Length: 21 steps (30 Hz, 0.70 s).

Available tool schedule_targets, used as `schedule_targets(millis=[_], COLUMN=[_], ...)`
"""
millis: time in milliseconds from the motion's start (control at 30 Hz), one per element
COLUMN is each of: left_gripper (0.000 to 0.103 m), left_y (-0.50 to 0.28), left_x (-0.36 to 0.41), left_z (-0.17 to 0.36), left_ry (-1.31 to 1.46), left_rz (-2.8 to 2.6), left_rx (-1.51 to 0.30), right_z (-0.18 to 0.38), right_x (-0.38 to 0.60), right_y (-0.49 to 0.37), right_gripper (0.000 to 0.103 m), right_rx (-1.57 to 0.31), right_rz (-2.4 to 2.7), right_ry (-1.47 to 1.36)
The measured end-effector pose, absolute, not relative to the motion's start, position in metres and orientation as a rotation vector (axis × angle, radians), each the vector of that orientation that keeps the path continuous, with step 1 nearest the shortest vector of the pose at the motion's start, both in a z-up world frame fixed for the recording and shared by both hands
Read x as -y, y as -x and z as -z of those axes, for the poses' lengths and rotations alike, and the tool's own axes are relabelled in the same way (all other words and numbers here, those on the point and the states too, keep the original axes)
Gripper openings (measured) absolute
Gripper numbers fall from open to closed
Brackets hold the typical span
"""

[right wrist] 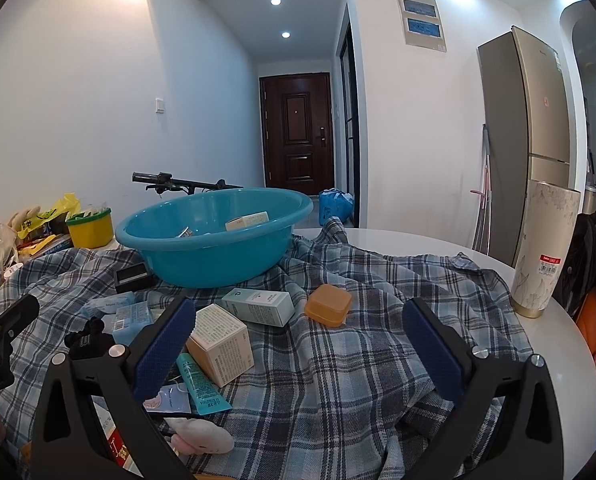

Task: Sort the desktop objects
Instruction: 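Lower both open tools toward the remaining items on the shirt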

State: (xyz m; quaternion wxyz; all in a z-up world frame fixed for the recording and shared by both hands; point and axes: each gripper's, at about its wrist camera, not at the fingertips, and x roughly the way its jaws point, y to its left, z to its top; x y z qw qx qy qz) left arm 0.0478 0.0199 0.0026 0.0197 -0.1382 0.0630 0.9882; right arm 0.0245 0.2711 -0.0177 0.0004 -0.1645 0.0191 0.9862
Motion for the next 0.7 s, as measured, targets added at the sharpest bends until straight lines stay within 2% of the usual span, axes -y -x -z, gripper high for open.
schedule_targets(millis=[700], left_gripper=[0.103], left_y=[-0.0471], left_x=[-0.0198], left_z=[-0.0018], left_ry=[0.427], left_rz=[-3.064], left_rx=[-0.197], right_z=[0.0179], right_x=[-0.2725], right_y=[-0.0224], right_gripper=[0.103], right_rx=[-0.066], right_rz=[-3.095], right_ry=[0.530])
